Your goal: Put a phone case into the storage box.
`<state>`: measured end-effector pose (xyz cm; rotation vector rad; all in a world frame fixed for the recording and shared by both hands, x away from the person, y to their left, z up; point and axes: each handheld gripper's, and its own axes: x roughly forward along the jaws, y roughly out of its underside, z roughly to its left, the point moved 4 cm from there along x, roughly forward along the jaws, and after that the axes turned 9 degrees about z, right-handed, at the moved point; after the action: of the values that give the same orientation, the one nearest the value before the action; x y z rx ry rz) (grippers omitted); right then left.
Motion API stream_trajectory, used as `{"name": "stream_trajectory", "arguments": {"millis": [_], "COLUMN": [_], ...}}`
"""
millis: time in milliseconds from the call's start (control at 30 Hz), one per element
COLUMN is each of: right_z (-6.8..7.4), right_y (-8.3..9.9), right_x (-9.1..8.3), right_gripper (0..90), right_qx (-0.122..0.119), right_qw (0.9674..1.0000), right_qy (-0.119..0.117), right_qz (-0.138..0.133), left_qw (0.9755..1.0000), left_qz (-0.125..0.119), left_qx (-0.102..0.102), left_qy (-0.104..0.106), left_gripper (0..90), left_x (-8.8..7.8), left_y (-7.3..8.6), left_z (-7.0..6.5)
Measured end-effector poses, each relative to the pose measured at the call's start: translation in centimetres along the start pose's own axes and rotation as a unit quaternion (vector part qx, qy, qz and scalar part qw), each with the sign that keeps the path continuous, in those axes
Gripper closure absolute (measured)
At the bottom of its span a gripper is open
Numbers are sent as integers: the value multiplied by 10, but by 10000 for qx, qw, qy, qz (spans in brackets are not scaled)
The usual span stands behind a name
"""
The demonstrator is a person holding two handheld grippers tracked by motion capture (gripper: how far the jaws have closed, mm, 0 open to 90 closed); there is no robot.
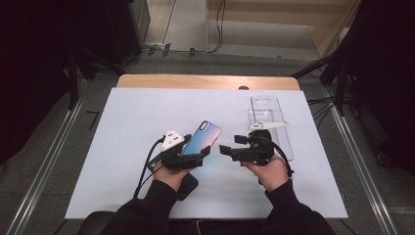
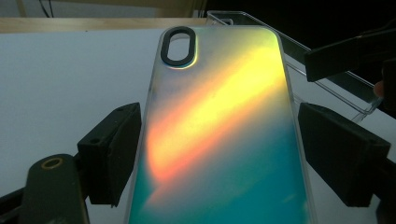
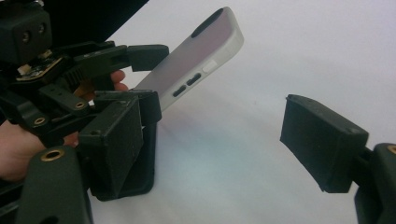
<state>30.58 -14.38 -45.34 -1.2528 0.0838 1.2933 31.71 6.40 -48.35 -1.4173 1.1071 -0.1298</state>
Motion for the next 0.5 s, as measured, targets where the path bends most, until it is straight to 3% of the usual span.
{"name": "stream_trajectory", "arguments": {"millis": [300, 500], "right_z": [-5, -4], "right_y": [-7, -11], "right_x": [3, 8], "right_gripper": [198, 207], "right_qx": [189, 373], "right_qw": [9998, 9989], "right_qy": [-83, -276], "right_qz": [-84, -113], "left_qw": [9992, 9985], "left_qz": [-325, -464], "left_qx": [-163, -255], "left_qy": [-143, -171], "left_gripper": [169, 169], "left_x": [2, 4], "left_y": [4, 7], "left_z": [-3, -7]}}
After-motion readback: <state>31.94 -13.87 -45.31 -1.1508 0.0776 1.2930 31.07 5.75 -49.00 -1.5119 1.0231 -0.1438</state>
